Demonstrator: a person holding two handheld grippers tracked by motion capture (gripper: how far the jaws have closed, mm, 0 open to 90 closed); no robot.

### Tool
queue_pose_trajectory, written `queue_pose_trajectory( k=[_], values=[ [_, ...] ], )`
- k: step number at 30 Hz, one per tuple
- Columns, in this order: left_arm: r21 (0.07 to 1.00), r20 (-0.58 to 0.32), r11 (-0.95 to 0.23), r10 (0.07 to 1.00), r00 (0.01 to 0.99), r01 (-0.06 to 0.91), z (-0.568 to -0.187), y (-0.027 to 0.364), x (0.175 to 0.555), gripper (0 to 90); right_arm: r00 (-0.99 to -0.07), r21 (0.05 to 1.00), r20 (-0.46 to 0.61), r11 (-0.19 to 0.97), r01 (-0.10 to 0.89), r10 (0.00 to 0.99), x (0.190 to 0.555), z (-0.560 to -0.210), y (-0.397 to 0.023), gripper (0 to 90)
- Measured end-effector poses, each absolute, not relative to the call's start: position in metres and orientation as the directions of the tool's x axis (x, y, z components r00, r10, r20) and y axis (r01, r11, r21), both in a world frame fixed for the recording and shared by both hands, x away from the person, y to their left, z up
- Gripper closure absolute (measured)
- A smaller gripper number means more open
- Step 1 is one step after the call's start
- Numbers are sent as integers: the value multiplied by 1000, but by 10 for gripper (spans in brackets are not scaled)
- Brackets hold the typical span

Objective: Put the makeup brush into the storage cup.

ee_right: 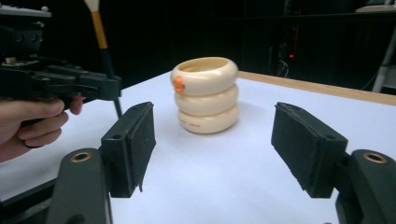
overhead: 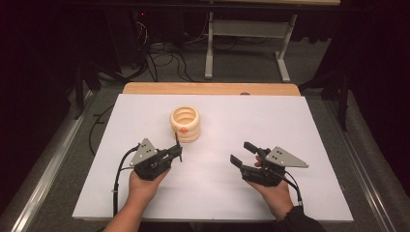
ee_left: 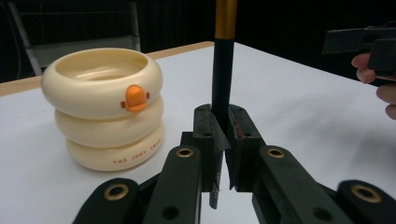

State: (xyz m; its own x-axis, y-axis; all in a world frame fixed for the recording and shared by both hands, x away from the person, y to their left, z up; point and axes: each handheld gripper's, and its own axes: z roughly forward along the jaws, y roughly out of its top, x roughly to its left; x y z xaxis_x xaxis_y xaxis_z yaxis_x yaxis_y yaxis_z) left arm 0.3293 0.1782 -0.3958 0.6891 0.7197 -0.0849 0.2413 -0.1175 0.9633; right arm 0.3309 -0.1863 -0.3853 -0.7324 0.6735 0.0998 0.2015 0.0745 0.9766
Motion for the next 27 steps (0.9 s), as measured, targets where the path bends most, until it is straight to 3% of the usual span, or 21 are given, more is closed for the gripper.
queue_pose_trajectory(
  k=[20, 27],
  values=[
    [966, -88, -94, 756, 649, 240, -390, 197, 329, 835, -641, 966, 87, 92, 241, 762, 333, -396, -236, 152],
    [966, -94, -84, 766, 636, 244, -389, 202, 329, 835, -612, 963, 83, 94, 251, 786, 334, -400, -244, 21]
  ],
)
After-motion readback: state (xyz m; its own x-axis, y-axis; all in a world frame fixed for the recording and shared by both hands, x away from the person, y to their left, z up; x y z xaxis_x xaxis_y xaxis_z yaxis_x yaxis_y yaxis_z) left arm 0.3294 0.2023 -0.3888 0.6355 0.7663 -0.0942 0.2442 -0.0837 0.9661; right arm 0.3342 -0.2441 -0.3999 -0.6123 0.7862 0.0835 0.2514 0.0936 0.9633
